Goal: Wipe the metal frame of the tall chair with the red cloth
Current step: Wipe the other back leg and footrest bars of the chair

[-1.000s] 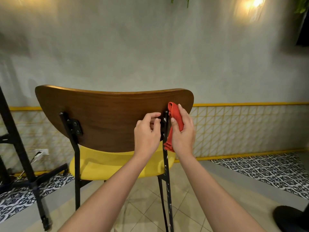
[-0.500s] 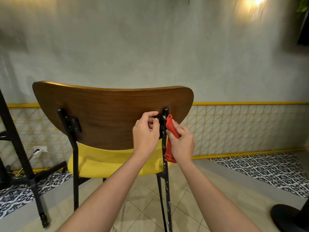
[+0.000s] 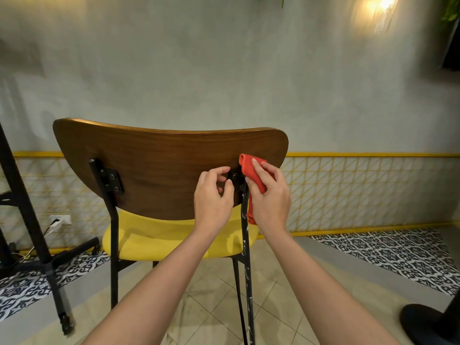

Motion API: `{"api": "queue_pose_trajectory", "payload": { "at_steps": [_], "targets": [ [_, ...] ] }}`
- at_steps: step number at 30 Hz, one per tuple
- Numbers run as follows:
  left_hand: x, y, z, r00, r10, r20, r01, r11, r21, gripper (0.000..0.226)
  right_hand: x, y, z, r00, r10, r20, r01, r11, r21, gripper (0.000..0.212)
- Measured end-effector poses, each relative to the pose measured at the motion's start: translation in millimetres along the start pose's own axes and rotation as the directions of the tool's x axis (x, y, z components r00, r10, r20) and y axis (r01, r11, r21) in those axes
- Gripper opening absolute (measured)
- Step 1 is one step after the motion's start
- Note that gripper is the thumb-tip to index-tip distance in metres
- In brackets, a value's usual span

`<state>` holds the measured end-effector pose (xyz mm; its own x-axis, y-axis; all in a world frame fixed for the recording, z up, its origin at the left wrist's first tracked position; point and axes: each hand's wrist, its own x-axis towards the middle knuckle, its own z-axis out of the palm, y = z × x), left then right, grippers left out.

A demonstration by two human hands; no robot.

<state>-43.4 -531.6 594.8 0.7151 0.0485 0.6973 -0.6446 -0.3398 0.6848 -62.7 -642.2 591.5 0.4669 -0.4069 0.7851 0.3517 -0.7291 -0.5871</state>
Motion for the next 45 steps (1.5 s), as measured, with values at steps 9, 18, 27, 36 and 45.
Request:
{"api": "queue_pose_trajectory", "payload": {
  "at_steps": [9,18,27,36,45],
  "targets": [
    [-2.3,-2.6,3.0,1.000,-0.019,-0.011,0.019,1.000,-0.009,0.024,-2.9,29.2,0.4,0.866,-0.445,0.229,0.494,0.685,-0.536,0.052],
    [-4.2,-4.8,3.3,1.000,-0.031,0.005,0.031,0.999,0.020,0.027,-12.2,32.3,-0.7,0.866,-0.425,0.263,0.494,0.656,-0.570,0.053],
    [-2.5,-2.3,1.7,1.000,-0.014,0.003,0.014,1.000,-0.011,0.026,8.4,18.9,-0.3,0.829,-0.532,0.175,0.524,0.627,-0.577,0.052],
    [-8.6,-9.2,4.9,0.999,-0.032,0.042,0.031,0.999,0.018,0.031,-23.6,45.8,4.4,0.885,-0.374,0.277,0.465,0.691,-0.553,0.060],
    [-7.6,-9.0,2.7,0.999,0.008,0.054,-0.009,1.000,0.017,0.032,-0.2,16.9,3.1,0.993,-0.109,0.035,0.110,0.994,-0.008,0.046]
  ]
}}
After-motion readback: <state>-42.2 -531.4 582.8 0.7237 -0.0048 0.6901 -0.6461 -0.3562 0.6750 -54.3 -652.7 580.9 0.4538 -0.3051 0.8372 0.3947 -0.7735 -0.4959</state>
